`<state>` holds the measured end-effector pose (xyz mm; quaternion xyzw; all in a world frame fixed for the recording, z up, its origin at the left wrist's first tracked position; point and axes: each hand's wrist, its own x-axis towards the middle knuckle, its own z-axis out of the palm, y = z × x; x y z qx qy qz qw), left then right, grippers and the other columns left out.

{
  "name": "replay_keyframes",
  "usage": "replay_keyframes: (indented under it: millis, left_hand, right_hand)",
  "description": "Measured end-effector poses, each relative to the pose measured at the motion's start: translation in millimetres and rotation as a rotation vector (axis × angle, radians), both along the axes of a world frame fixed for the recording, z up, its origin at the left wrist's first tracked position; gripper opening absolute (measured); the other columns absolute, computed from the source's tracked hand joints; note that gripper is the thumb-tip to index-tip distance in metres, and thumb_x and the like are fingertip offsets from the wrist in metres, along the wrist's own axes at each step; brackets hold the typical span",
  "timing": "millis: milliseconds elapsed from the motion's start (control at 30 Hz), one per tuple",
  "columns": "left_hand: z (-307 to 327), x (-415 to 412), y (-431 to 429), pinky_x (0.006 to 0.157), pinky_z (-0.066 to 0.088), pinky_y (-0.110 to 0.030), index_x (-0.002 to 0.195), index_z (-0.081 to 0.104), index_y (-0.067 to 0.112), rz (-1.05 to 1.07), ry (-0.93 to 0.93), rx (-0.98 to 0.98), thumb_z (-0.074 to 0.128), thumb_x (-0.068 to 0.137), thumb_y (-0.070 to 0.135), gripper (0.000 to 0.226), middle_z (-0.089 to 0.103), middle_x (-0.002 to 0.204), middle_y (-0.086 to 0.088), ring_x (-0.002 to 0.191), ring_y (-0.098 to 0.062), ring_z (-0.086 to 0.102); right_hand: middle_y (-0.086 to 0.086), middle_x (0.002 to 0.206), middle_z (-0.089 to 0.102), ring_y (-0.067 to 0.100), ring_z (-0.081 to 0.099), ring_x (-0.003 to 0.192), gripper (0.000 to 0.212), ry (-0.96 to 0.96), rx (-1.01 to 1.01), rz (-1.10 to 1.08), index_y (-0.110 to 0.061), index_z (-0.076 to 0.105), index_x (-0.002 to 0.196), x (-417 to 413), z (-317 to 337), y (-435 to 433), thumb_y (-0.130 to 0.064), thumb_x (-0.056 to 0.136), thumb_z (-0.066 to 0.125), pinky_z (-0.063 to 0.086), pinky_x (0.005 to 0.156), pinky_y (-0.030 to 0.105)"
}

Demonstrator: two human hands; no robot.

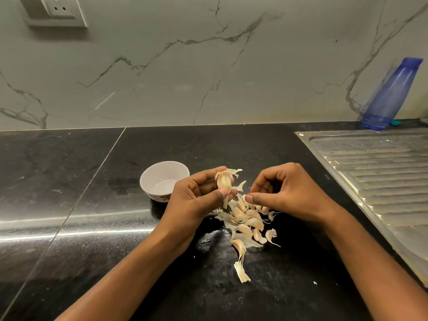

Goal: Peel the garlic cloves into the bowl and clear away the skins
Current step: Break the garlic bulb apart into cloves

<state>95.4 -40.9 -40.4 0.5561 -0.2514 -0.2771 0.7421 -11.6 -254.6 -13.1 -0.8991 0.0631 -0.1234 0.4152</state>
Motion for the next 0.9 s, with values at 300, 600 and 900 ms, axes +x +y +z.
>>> replay_keyframes:
  millis: [300,600,900]
  left_hand:
    - [3.4,-4.8,-0.9,0.102,0.059,-0.040,0.141,0.061,0.015,-0.083,-0.062,0.041,0.061,0.101,0.002,0.043,0.076,0.127,-0.006,0.120,-0.028,0.072]
    - [2.7,-6.4,-2.2,0.098,0.061,-0.047,0.132,0.069,0.013,0.057,-0.244,0.143,0.070,0.097,0.010,0.035,0.080,0.115,-0.004,0.108,-0.024,0.077]
    - [6.1,-5.7,2.7,0.096,0.061,-0.049,0.114,0.079,0.003,0.064,-0.147,0.091,0.078,0.090,0.007,0.025,0.081,0.106,-0.013,0.101,-0.036,0.077]
  right_hand:
    - [0.010,0.090,0.081,0.030,0.079,0.080,0.024,-0.056,0.345,0.078,-0.009,0.080,0.106,6.7,-0.8,19.3,-0.029,0.092,0.078,0.064,0.067,0.035]
    - [0.012,0.089,0.081,0.029,0.081,0.081,0.016,-0.021,0.372,0.054,-0.004,0.078,0.107,7.2,-2.5,23.6,-0.010,0.093,0.078,0.068,0.077,0.041]
    - [0.010,0.088,0.082,0.030,0.081,0.080,0.037,-0.010,0.363,0.104,-0.005,0.079,0.104,4.2,1.9,25.3,-0.034,0.082,0.076,0.068,0.076,0.041]
